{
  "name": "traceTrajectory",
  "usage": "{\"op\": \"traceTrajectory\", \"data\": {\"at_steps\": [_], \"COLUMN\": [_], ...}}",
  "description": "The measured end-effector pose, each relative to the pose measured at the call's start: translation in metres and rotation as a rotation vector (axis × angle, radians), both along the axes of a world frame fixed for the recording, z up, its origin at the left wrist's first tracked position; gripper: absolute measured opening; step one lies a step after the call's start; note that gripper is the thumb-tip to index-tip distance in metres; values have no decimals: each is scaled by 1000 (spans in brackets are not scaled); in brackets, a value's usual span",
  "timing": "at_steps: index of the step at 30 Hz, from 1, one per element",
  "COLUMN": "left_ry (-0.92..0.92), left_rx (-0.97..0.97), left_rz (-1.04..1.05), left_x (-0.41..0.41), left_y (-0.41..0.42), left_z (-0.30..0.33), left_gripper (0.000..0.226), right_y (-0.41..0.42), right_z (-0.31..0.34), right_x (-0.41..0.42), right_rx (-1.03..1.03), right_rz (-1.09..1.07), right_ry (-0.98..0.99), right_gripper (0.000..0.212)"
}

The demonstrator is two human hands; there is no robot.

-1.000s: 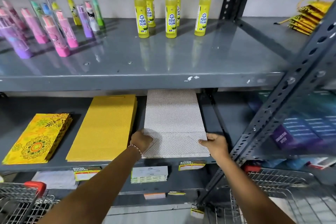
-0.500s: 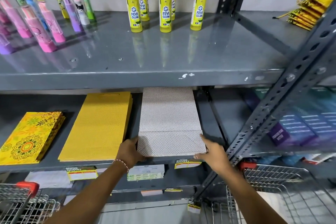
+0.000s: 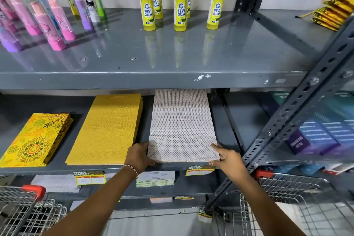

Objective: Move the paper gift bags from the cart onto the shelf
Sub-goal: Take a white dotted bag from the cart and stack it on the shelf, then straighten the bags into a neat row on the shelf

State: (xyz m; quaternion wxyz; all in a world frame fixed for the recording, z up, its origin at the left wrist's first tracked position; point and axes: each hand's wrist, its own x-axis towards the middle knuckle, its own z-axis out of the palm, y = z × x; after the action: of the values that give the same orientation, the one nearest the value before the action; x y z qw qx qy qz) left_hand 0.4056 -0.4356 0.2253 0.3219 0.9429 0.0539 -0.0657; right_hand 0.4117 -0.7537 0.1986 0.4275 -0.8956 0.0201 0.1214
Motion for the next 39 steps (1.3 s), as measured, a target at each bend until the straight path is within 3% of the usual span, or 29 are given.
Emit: {"op": "traceTrajectory", "data": {"at_steps": [9,18,23,29,33,36,39], "left_ry": [19,-2,16,11,43,72,-60], "left_rx": [-33,-36,-36,-7,-25,-26,-54], "left_rz": [2,38,48,36,25,-5,112], "left_x": [-1,-8,-4,-2,-4,-14,-29], "left_y": [1,-1,3,5,1,7,54], "left_z": [-1,-6,-12,-17,-10,10,32], "left_gripper": [71,47,53,44,56,86,98], "right_y": [0,1,4,8,11,30,86], "right_z": [-2,4,3,7,14,29,50], "right_x": [0,-3,-3,-1,-6,-15,-33], "right_rx": [-7,-50,-28,-27,-60,-96,80], "right_rz": [-7,13,14,-18,-24,-50,-36], "right_ry": [-2,-31,-27,4,-5,-92,-291], "right_gripper": [74,68,68,69,69,72,66]}}
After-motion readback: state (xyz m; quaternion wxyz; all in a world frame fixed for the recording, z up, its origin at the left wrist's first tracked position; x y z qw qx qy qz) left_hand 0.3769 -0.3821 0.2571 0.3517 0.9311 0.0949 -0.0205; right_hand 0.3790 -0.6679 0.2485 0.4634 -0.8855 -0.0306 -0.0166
